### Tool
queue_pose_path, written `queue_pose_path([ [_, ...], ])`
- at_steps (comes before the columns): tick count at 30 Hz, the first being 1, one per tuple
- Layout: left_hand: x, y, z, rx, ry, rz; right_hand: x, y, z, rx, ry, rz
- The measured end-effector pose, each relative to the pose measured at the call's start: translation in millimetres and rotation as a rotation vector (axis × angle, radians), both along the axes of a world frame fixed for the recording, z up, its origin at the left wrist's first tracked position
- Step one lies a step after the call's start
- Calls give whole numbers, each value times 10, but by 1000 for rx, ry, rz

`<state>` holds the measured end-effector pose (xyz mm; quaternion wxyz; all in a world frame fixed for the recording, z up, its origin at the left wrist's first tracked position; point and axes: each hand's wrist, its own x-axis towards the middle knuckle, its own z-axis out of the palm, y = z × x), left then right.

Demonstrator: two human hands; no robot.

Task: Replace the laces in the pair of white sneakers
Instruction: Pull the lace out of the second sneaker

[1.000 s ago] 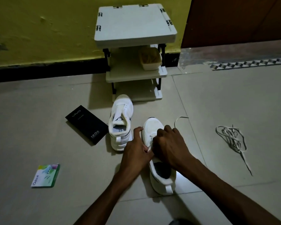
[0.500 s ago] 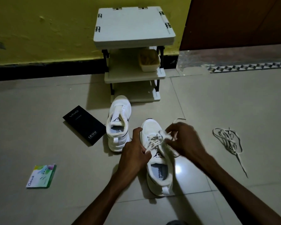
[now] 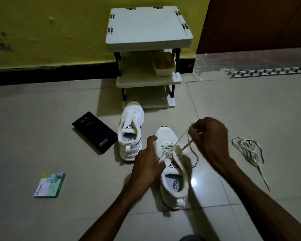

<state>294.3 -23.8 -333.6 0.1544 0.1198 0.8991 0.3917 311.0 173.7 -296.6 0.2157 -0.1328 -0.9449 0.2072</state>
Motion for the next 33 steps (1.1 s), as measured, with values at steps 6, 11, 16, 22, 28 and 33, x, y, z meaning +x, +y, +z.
queue_pose_path([
  [6,12,30,21,-2,12,-17,81,-152,-44,-109,-42,6],
  [11,5,20,10,30,1,2,105,-544,-152,177,-527,416],
  [16,8,14,29,34,6,9,91,-629,-154,255,-507,464],
  [22,17,-15,-6,-11,41,1,-30,-222,73,208,-184,108],
  [28,65,-15,-66,-51,91,-41,-142,277,312,116,-215,-40],
  [33,102,124,-37,-159,251,-129,109,-84,-23,0,-438,41],
])
